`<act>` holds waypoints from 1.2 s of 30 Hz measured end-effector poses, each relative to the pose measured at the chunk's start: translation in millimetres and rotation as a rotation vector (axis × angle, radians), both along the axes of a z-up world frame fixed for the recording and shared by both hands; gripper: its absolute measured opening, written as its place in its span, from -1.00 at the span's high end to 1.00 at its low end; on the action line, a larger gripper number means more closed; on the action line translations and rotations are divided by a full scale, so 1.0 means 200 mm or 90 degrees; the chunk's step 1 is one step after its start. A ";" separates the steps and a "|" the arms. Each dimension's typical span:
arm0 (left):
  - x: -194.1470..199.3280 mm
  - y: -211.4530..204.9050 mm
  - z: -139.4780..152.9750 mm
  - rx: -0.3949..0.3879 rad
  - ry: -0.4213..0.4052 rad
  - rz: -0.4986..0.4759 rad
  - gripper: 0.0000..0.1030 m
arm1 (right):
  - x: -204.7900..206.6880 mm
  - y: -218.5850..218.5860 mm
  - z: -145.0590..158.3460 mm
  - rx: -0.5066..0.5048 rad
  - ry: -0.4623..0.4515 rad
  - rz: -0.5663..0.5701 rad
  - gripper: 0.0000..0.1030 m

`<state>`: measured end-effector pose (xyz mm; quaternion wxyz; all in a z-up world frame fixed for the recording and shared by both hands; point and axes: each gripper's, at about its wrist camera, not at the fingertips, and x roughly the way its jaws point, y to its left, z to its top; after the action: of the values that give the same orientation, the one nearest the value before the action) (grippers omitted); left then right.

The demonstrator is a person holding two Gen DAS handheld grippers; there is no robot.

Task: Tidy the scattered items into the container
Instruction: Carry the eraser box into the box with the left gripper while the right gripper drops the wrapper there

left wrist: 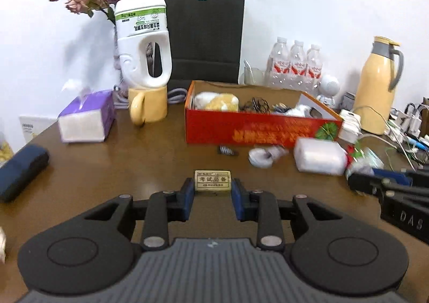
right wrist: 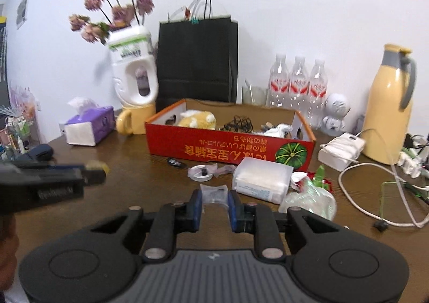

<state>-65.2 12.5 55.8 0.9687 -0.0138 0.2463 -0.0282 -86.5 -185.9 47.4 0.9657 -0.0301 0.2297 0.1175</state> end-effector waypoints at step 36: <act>0.86 -0.25 0.43 -0.062 -0.122 -0.022 0.41 | 0.74 -0.18 0.45 0.165 -0.130 -0.073 0.62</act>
<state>107.4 -38.4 140.8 0.9853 -0.0539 0.1514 -0.0577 61.5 -222.8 137.9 0.9849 0.0959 0.1147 0.0870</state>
